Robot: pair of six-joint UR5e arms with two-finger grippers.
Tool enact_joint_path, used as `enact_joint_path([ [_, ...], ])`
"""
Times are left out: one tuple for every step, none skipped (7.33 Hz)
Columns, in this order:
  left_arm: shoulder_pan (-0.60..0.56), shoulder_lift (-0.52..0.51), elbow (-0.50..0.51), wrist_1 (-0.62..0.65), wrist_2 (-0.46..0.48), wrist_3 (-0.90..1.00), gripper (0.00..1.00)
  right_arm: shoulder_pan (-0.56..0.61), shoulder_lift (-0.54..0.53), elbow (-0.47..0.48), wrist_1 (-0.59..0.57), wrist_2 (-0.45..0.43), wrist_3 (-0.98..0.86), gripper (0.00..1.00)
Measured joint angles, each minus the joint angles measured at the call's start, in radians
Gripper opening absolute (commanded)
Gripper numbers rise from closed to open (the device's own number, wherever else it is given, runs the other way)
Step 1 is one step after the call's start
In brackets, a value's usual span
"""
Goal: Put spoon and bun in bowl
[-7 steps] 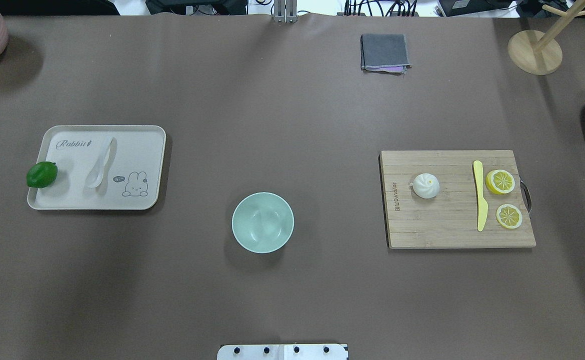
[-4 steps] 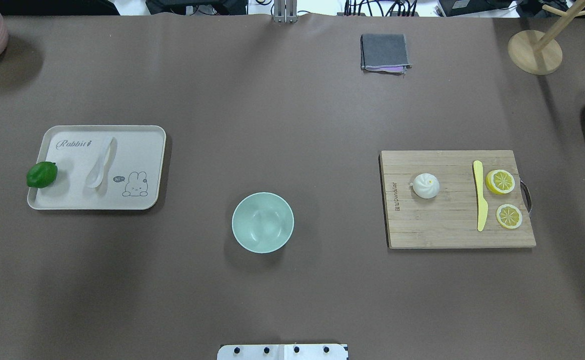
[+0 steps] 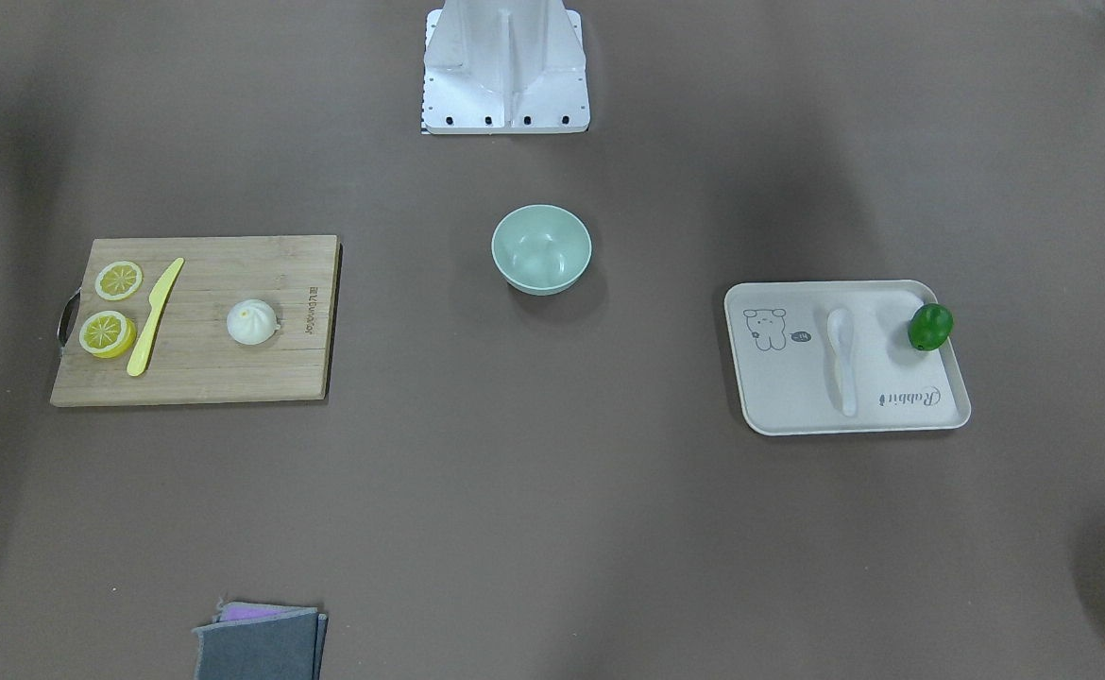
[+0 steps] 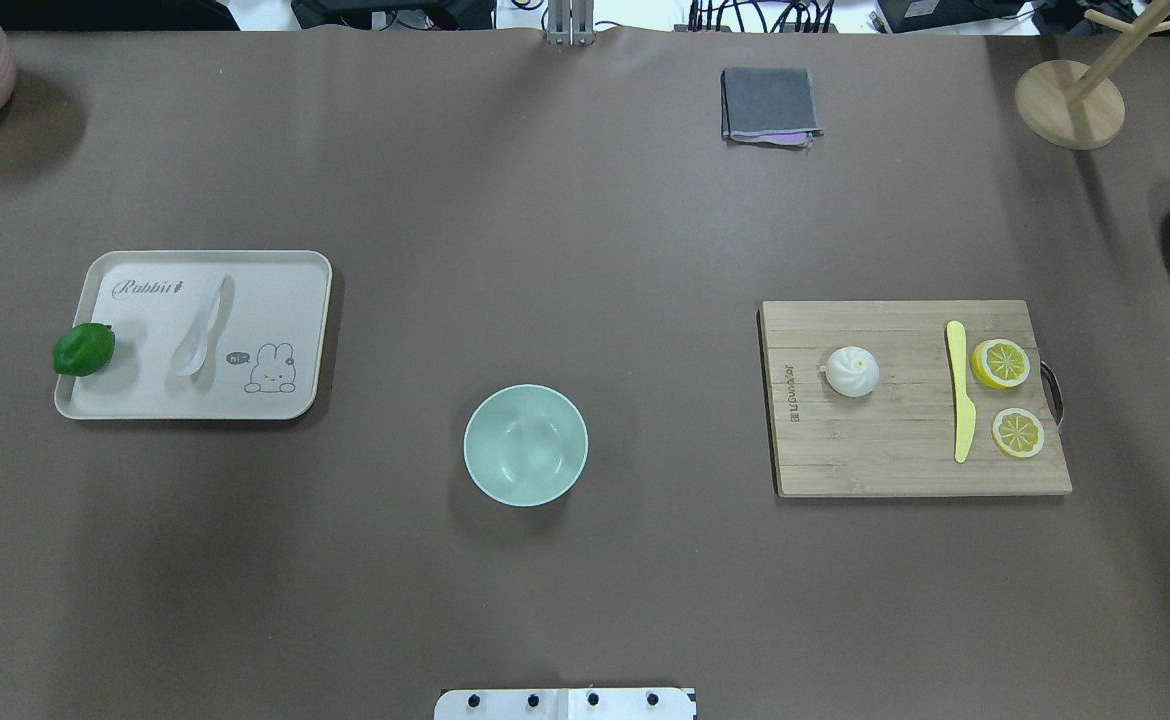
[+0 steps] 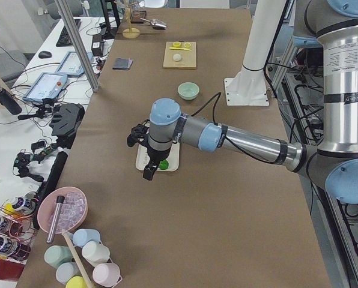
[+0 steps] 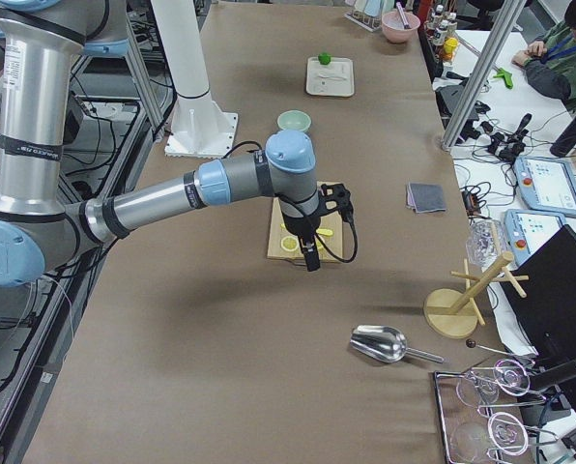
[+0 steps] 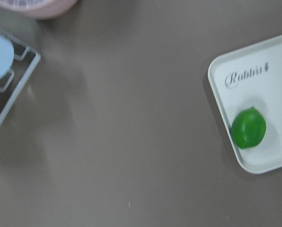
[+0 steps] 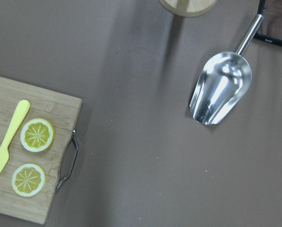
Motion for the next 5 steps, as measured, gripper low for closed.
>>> enact_joint_path([
  [0.000, -0.006, 0.025, -0.049, -0.001, 0.003, 0.98, 0.003, 0.008, -0.001, 0.009, 0.007, -0.001, 1.00],
  [0.000, -0.011, 0.044, -0.088, -0.003, 0.004, 0.98, 0.004, 0.009, -0.008, 0.024, 0.017, -0.001, 1.00],
  [0.003, -0.012, 0.063, -0.143, -0.002, -0.019, 0.98, 0.002, 0.012, -0.020, 0.039, 0.029, 0.002, 1.00],
  [0.017, -0.017, 0.087, -0.197, 0.000, -0.072, 0.98, -0.012, 0.015, -0.030, 0.050, 0.035, 0.010, 1.00],
  [0.056, -0.030, 0.112, -0.238, 0.001, -0.145, 0.98, -0.056, 0.029, -0.038, 0.056, 0.037, 0.049, 1.00],
])
